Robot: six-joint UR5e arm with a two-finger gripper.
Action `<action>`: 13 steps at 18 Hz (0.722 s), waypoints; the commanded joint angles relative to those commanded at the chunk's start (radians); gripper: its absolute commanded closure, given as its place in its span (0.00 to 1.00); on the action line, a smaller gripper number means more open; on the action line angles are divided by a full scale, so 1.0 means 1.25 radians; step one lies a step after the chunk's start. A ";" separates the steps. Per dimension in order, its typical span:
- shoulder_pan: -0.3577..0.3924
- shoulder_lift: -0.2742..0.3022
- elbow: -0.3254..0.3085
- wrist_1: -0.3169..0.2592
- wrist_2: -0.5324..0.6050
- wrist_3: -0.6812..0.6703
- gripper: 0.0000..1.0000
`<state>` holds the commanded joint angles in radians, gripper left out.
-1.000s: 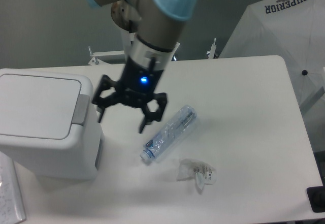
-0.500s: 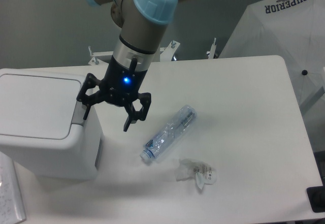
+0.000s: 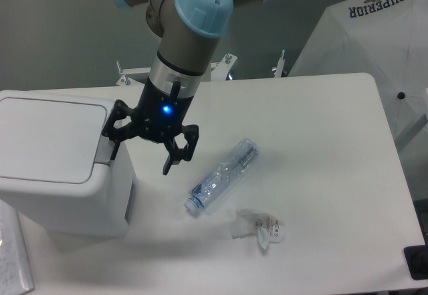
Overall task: Open the trash can
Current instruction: 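Lower the gripper finger onto the lid edge and press it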
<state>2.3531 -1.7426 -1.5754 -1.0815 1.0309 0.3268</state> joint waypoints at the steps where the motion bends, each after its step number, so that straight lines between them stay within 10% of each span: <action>1: 0.000 0.000 0.001 0.000 -0.001 -0.001 0.00; 13: -0.004 0.010 -0.016 0.000 -0.033 -0.004 0.00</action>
<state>2.3485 -1.7303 -1.5952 -1.0815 0.9894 0.3221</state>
